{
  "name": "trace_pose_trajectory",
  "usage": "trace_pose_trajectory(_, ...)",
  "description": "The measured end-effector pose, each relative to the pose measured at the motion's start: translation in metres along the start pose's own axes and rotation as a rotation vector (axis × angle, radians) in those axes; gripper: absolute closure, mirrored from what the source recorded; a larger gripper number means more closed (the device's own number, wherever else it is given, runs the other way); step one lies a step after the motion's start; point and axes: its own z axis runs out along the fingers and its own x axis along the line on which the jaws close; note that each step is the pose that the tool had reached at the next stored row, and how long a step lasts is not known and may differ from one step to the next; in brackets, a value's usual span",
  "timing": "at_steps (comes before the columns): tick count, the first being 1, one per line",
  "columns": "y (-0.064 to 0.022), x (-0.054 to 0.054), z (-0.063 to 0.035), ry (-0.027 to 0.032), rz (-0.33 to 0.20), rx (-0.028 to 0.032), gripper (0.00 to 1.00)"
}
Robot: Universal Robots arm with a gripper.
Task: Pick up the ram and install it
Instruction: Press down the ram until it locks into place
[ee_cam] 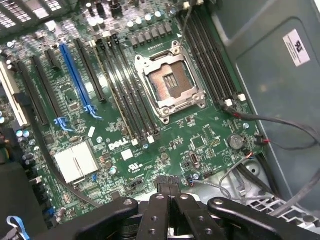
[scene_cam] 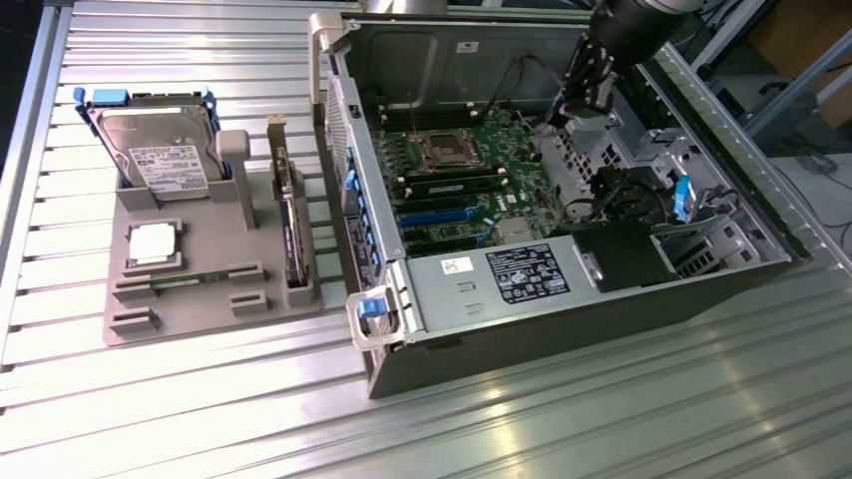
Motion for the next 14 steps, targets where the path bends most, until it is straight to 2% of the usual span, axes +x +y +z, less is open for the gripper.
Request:
trace_pose_trajectory(5,0.0,0.0,0.0003,-0.0084,0.094,0.0069,0.89)
trace_pose_trajectory(12,-0.0001,0.0001,0.0007,-0.009,0.221,0.0215,0.89)
trace_pose_trajectory(14,-0.0001,0.0001,0.0008,-0.0113,0.271,0.026,0.89)
